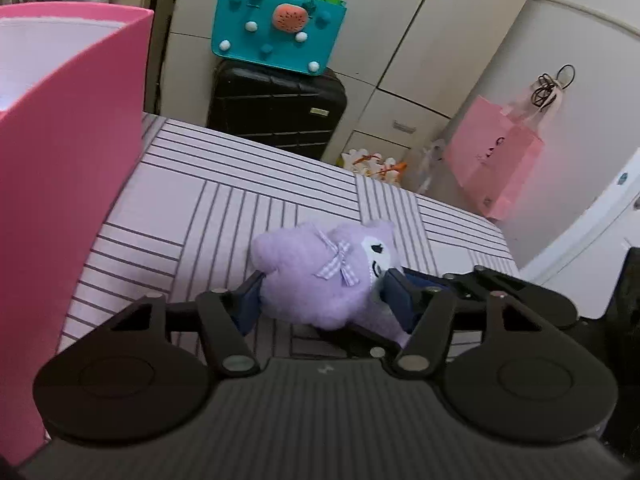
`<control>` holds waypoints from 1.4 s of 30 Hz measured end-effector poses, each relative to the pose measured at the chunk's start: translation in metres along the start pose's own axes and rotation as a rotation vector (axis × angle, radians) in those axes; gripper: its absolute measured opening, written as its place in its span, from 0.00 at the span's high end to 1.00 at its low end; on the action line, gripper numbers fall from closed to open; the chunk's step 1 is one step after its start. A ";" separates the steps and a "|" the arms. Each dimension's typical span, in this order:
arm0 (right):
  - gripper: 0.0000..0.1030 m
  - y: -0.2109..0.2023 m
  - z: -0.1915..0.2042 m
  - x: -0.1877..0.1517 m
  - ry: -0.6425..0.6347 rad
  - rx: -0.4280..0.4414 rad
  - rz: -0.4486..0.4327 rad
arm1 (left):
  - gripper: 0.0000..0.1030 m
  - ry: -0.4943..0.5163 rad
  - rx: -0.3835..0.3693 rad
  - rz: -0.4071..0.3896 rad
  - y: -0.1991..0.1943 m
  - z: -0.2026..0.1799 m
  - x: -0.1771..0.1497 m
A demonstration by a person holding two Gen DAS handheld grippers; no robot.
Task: Organize soft objects
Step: 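Close the right gripper on the plush toy's head while the left gripper grips its body, then lift the lilac plush with both grippers and carry it over the pink box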
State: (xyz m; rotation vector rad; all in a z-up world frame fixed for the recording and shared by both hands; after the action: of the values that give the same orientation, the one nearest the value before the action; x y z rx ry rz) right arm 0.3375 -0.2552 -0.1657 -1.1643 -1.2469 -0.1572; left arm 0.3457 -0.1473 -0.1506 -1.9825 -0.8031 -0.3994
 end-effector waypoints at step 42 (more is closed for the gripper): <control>0.43 -0.129 0.148 -0.007 0.122 -0.100 -0.012 | 0.59 0.172 -0.284 0.173 -0.172 0.038 -0.071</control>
State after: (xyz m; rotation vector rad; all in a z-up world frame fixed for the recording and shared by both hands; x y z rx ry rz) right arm 0.1537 -0.2075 -0.1139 -1.2156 -1.1495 -0.2982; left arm 0.1752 -0.0801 -0.0995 -2.2239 -0.4824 -0.5992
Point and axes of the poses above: each gripper's, at about its wrist camera, not at the fingertips, and y roughly the way its jaws point, z to its left, x to its top, the point moved 4 cm from there along y, roughly the way its jaws point, and after that the axes turned 12 degrees about -y, right-handed, at the moved point
